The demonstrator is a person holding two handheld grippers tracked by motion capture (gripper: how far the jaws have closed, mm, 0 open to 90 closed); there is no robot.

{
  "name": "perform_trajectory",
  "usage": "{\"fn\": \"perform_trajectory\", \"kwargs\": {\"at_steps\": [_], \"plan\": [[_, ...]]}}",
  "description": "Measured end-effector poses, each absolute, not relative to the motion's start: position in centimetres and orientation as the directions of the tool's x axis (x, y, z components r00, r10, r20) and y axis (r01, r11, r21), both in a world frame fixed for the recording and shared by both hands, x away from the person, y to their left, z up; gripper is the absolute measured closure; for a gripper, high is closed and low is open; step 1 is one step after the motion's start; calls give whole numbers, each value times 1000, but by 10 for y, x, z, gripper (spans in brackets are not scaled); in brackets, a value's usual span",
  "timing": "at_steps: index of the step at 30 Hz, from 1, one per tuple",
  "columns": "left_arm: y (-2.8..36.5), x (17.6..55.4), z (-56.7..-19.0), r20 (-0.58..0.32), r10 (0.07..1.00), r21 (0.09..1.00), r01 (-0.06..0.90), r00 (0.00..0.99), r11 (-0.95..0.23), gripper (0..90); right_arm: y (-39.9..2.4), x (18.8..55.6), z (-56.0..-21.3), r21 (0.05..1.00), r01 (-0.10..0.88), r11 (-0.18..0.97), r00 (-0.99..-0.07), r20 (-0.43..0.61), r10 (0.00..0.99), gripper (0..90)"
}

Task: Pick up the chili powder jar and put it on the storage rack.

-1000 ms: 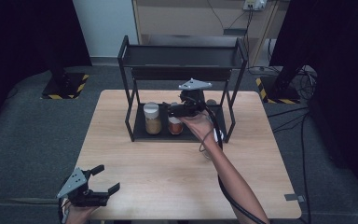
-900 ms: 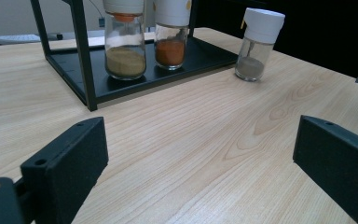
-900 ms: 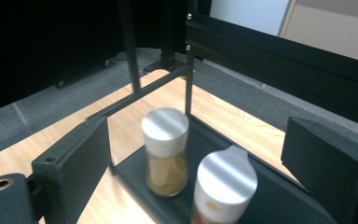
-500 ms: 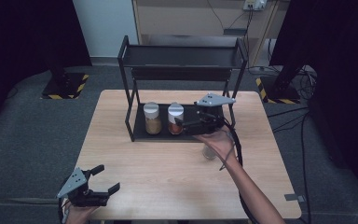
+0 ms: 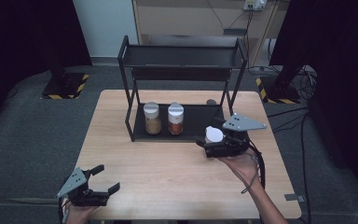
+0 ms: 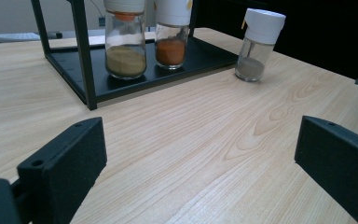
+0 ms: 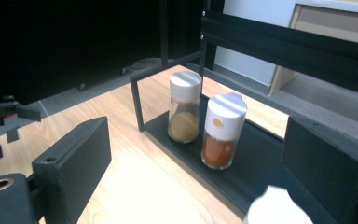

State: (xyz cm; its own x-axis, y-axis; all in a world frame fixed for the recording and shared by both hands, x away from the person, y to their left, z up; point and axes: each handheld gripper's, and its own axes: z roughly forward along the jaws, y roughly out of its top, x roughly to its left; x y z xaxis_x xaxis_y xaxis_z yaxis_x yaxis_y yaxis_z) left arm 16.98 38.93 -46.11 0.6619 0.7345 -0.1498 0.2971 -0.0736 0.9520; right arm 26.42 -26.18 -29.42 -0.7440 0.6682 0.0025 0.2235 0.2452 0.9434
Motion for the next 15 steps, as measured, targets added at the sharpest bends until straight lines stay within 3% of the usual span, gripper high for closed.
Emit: {"fn": "perform_trajectory", "kwargs": {"at_steps": [15], "plan": [[388,170,-460,-141,736,952,295,662,-84,12,-303,204,-322,952,205,226,-718,-11,695,89]]}}
